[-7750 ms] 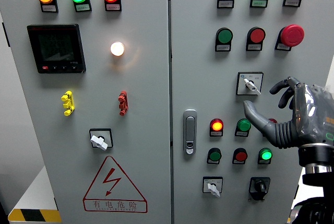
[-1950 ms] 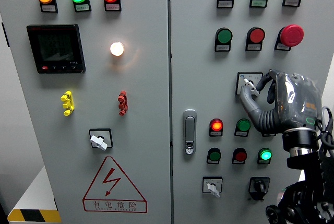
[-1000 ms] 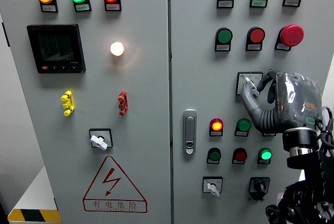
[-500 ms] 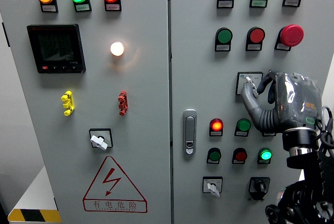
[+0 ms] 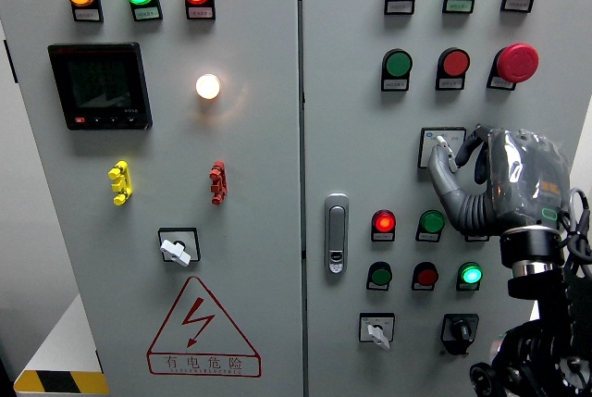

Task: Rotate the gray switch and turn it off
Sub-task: 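Twist the white knob with the right hand to turn it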

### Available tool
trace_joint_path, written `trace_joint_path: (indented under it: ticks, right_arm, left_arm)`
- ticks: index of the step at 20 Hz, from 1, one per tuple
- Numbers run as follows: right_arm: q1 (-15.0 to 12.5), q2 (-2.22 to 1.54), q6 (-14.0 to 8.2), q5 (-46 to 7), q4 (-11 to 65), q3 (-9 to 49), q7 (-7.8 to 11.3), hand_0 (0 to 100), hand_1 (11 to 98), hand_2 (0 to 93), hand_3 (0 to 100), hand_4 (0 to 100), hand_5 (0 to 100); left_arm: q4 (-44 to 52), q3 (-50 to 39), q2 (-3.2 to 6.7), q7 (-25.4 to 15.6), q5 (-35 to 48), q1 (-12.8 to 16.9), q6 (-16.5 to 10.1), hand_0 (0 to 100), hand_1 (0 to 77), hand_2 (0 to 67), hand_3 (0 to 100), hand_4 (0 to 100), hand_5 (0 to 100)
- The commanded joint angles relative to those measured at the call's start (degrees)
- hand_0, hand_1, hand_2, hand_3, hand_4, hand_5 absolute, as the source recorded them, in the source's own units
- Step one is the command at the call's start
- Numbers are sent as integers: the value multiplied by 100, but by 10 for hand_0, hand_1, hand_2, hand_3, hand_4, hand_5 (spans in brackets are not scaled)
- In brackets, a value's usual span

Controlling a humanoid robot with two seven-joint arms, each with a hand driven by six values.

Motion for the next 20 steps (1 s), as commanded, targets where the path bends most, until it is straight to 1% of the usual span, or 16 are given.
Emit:
trace_joint_path:
  ticks: [1,3,4,5,8,12,16,17,20]
  right_arm:
    - [0,0,-1,0,0,0,-9,744,339,726,960,832,934]
    - [9,0,-1,0,0,0,-44,748,335,726,958,831,930]
    - [9,-9,-1,0,0,0,-70,752,326,726,952,833,926]
    - [9,0,-1,0,0,0,-79,753,320,726,948,833,924]
    - [9,0,-1,0,0,0,-79,751,298,734,947,831,921]
    - [9,0,-1,0,0,0,-88,744,300,741,938,830,910]
    - [0,0,-1,0,-18,0,-97,727,328,734,919,833,894]
    - [0,0,-1,0,-26,0,-105,732,345,715,905,834,891]
    - [0,0,-1,0,-35,0,-97,747,368,711,897,833,887]
  left_arm:
    - [0,0,0,2,0,2,0,0,0,102,208,121,127]
    - [0,0,0,2,0,2,0,0,0,102,208,121,127]
    - [0,0,0,2,0,2,0,0,0,102,208,121,127]
    - [0,0,0,-7,0,2,0,0,0,102,208,121,127]
    - [0,0,0,-7,0,2,0,0,0,102,207,121,127]
    - [0,0,0,2,0,2,0,0,0,102,207,121,127]
    - [0,0,0,2,0,2,0,0,0,102,207,121,127]
    - [0,0,0,2,0,2,-9,0,0,102,207,121,127]
    - [0,0,0,-7,0,2,0,0,0,102,207,121,127]
